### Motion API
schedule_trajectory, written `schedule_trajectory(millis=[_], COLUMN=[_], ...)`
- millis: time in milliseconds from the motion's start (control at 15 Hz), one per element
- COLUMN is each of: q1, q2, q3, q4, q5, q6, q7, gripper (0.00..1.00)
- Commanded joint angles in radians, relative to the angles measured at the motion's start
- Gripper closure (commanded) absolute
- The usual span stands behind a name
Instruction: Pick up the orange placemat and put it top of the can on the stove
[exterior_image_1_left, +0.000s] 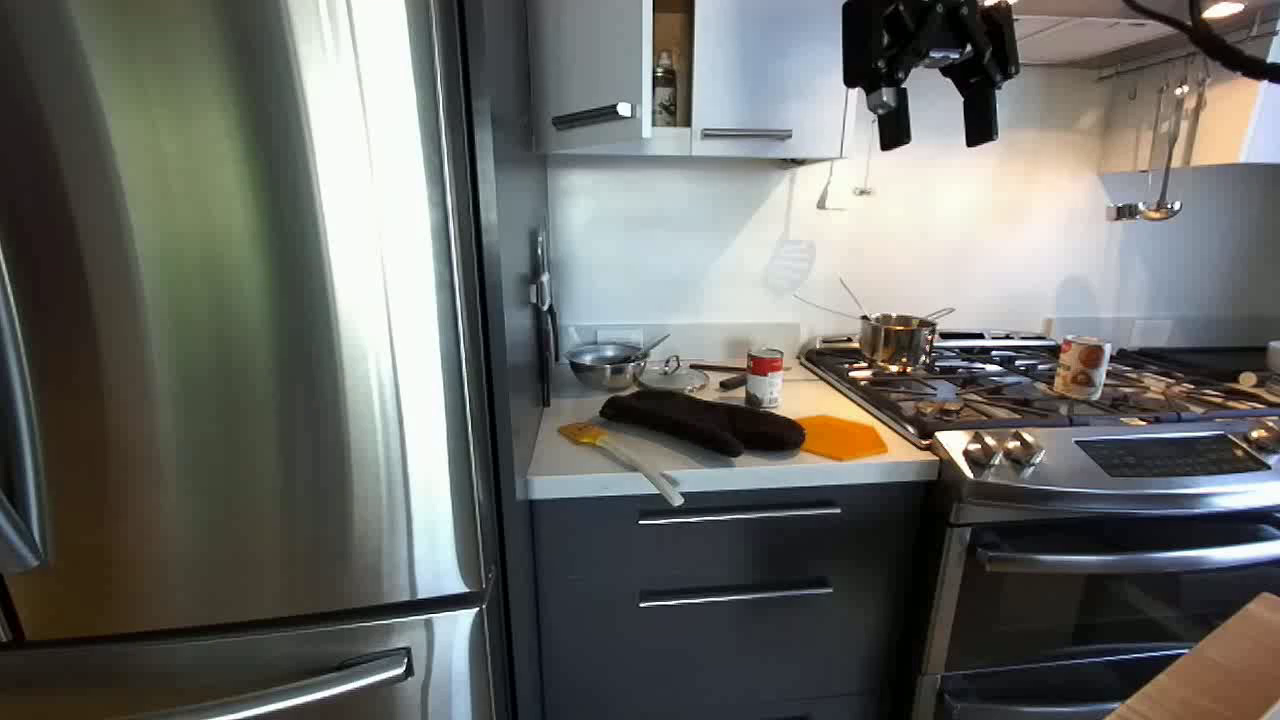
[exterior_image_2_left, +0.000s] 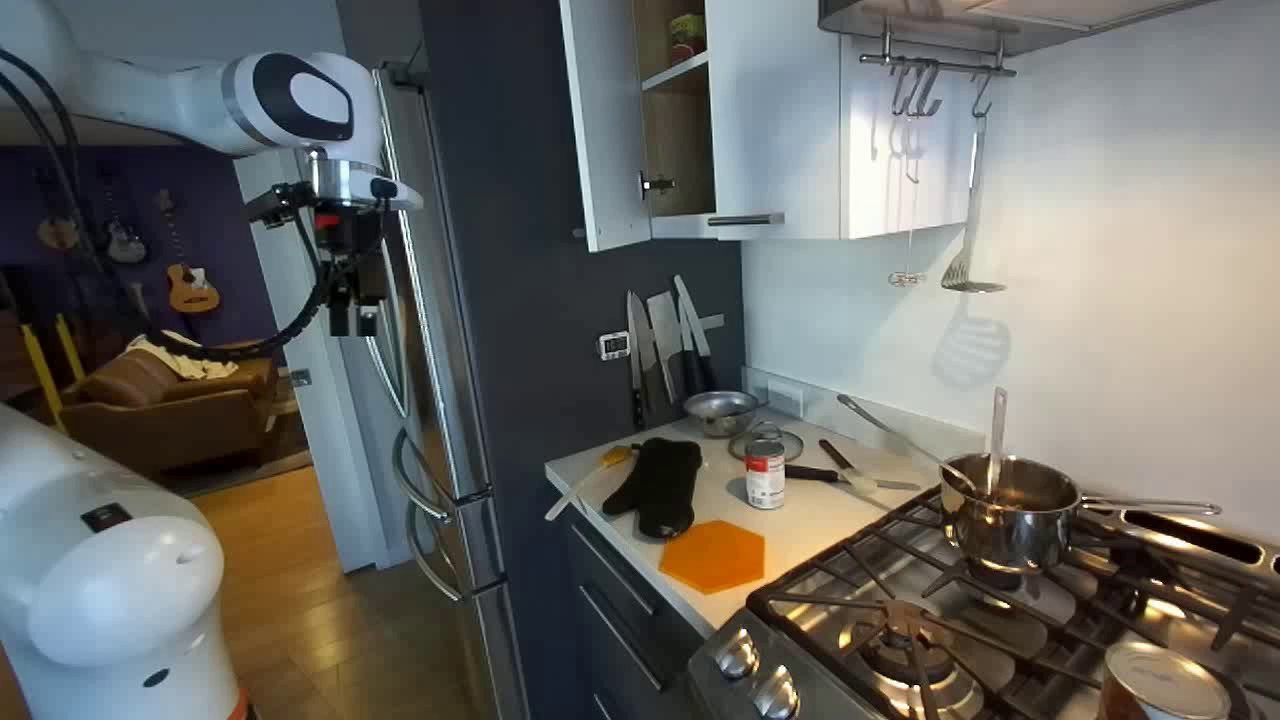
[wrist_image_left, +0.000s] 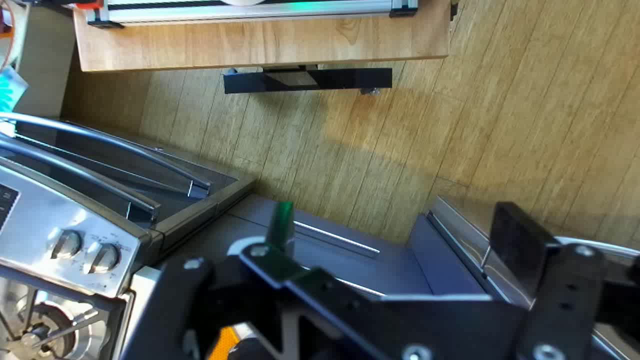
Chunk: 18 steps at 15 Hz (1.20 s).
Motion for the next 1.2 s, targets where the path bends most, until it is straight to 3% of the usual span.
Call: schedule_trajectory(millis=[0, 667, 1000, 1133], q1=[0.002, -0.002, -0.05, -0.077], q2=[0.002, 0.006, 0.03, 0.068], q3=[-0.001, -0.011, -0.127, -0.17], q4=[0.003, 0.005, -0.011, -0.022], q5=[-0.001, 0.0, 0.016, -0.022], q6=[-0.002, 0.009, 0.101, 0.187], q7=[0.001, -0.007, -0.08, -0.143], gripper=[0.0, 0.0, 0.0, 0.0])
